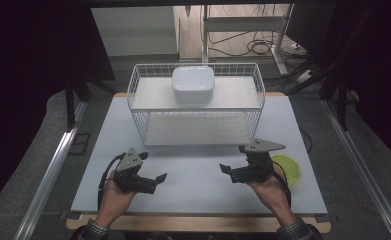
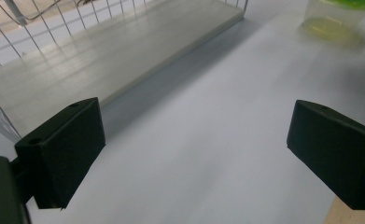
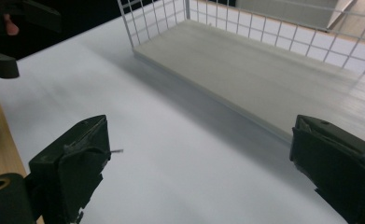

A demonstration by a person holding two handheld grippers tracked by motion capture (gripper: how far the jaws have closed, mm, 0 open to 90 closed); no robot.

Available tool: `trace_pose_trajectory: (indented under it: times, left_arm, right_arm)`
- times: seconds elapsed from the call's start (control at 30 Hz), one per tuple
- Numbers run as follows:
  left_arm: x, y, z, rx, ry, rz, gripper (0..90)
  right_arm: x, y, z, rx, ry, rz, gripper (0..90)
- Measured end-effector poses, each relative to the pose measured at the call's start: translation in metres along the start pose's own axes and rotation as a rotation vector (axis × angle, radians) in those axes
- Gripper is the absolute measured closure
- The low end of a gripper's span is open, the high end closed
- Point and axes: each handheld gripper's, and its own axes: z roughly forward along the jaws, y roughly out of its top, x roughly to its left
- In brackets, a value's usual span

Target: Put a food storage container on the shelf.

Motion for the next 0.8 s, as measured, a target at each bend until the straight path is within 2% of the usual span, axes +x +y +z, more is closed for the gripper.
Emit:
trace_pose_trajectory:
  times: [0.13, 0.33, 0.6, 0.8]
  left_arm:
    - [-0.002, -0.01, 0.003, 0.026, 0.003, -0.003, 4.1]
    - [-0.001, -0.022, 0.007, 0.06, 0.013, -0.014, 4.1]
    - [-0.002, -0.023, 0.005, 0.048, 0.014, -0.013, 4.1]
    - [-0.003, -0.022, 0.005, 0.04, 0.012, -0.014, 4.1]
  right_arm:
    - [0.002, -0.008, -0.001, 0.021, -0.008, -0.01, 5.4]
    - [0.003, -0.022, -0.001, 0.054, 0.0, 0.003, 5.4]
    - [-0.002, -0.032, 0.0, 0.097, -0.027, 0.021, 2.8]
    - [-0.005, -0.035, -0.005, 0.103, -0.048, 0.035, 2.6]
